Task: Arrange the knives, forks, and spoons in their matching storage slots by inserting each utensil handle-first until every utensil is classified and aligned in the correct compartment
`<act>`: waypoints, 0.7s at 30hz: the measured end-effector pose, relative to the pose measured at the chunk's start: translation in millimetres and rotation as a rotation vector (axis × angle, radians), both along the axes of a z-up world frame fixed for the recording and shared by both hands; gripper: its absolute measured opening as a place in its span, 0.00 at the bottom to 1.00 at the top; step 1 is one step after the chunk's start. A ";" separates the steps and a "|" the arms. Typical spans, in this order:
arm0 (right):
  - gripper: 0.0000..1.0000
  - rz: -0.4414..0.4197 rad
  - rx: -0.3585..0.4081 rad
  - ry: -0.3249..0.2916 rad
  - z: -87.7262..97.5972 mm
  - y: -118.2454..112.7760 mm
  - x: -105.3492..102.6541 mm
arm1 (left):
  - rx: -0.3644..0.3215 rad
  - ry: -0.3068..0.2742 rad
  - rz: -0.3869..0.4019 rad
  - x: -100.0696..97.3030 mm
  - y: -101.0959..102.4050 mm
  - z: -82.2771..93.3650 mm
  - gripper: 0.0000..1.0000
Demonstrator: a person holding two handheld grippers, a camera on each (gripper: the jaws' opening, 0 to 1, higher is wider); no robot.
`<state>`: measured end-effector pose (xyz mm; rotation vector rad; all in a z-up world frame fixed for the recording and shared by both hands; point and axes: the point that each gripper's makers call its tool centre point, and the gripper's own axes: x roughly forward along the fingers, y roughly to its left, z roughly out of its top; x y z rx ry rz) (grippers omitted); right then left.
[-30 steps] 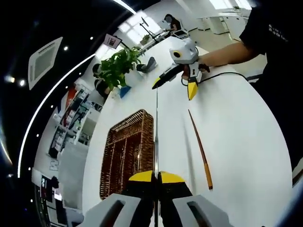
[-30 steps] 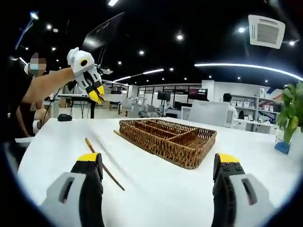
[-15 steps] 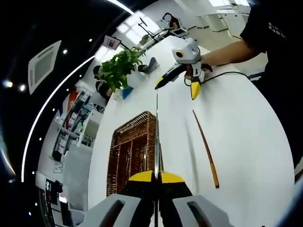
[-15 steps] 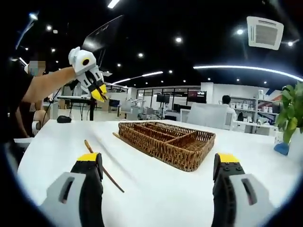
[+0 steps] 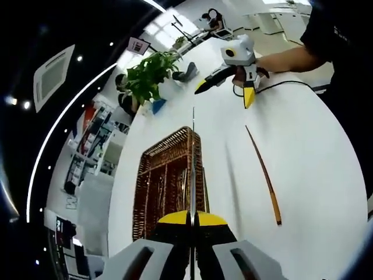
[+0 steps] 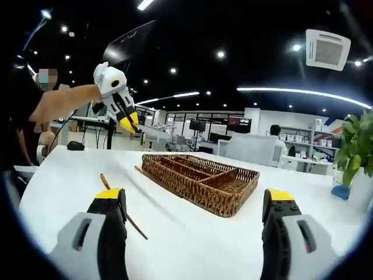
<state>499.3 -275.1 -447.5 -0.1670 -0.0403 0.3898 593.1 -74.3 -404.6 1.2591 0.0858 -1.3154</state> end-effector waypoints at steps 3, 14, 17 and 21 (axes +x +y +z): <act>1.00 0.004 0.001 0.004 -2.2 1.5 1.9 | -0.011 0.000 0.009 13.5 -3.7 3.1 0.01; 1.00 0.002 0.003 0.032 -9.7 0.7 4.1 | -0.048 -0.017 0.018 56.7 -19.4 17.7 0.01; 1.00 0.005 0.021 0.032 -10.2 0.4 4.3 | -0.046 -0.037 0.020 67.3 -22.1 18.9 0.01; 1.00 0.006 0.031 0.030 -10.9 -2.2 5.1 | -0.024 -0.032 0.011 76.9 -24.1 21.6 0.01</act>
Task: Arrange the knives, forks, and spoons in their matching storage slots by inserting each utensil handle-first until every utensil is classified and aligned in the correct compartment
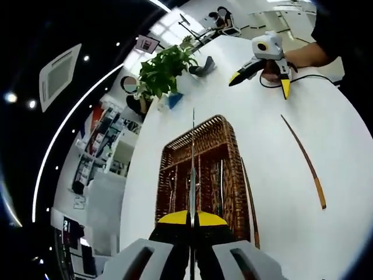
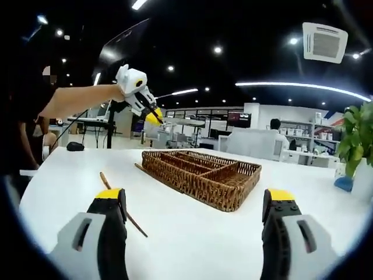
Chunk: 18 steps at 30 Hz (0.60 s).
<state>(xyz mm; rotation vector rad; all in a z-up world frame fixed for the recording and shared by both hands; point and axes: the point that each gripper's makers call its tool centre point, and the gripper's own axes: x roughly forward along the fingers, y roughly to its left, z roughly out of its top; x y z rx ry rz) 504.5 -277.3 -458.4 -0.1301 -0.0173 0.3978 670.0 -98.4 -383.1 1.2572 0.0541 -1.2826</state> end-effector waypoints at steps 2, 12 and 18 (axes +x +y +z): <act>1.00 -0.001 0.014 0.005 -0.7 -2.3 0.8 | 0.001 -0.003 0.002 7.8 -4.2 1.8 0.01; 1.00 -0.003 0.042 0.001 -1.6 -7.5 1.4 | -0.012 0.036 0.005 35.5 -21.2 -8.2 0.01; 1.00 -0.012 0.044 0.005 -2.6 -9.7 2.3 | -0.016 0.053 0.000 37.3 -17.3 -9.0 0.01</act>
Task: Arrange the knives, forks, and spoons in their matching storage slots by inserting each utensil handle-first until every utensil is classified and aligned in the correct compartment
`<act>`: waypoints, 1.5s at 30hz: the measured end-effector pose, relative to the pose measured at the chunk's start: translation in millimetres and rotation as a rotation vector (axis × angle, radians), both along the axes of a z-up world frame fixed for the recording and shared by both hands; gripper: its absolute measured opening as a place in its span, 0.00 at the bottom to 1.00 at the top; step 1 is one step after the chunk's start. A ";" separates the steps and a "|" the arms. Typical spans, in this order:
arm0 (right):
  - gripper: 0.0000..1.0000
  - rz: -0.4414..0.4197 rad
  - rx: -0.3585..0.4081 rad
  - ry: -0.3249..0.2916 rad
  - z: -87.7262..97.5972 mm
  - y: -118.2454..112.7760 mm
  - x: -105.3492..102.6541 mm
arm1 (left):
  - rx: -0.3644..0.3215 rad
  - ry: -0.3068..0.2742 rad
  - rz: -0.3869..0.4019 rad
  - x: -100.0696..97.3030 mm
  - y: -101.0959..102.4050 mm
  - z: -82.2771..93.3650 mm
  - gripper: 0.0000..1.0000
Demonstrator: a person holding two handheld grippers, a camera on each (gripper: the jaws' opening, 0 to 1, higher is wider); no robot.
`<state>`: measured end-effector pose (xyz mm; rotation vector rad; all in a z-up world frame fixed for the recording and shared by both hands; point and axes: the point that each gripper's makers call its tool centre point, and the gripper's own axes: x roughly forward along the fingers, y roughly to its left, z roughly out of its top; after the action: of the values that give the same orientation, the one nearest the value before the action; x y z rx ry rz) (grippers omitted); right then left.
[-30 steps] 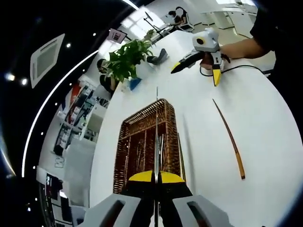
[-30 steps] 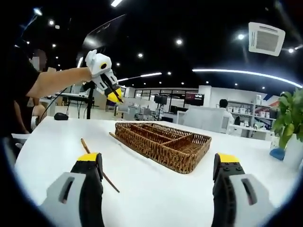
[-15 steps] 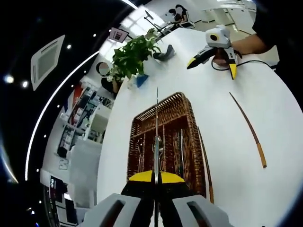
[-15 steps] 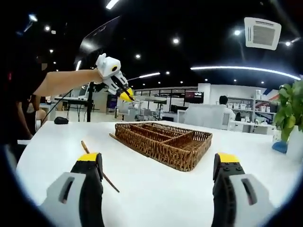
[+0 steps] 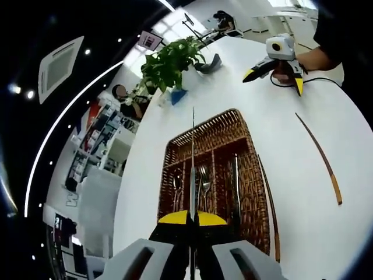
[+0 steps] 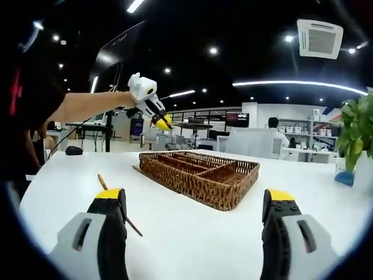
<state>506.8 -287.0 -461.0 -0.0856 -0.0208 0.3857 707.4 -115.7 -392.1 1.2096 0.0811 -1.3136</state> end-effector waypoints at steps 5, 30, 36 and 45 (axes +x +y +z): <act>0.99 -0.009 0.011 -0.002 1.3 -3.0 0.6 | 0.006 0.004 0.004 2.0 3.2 2.2 0.00; 0.99 -0.005 0.018 0.003 0.3 -3.6 -0.9 | 0.039 0.112 0.005 -2.3 7.3 -63.8 0.01; 0.99 -0.002 0.017 -0.003 1.0 -3.3 -1.4 | 0.044 0.140 0.009 -3.7 9.7 -79.6 0.01; 0.99 0.000 0.020 -0.002 0.6 -3.4 -1.1 | 0.073 0.168 0.023 -1.3 12.4 -100.8 0.01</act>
<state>505.8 -290.4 -460.4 -0.0664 -0.0268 0.3858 706.1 -103.3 -492.9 1.1543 0.2651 -1.4007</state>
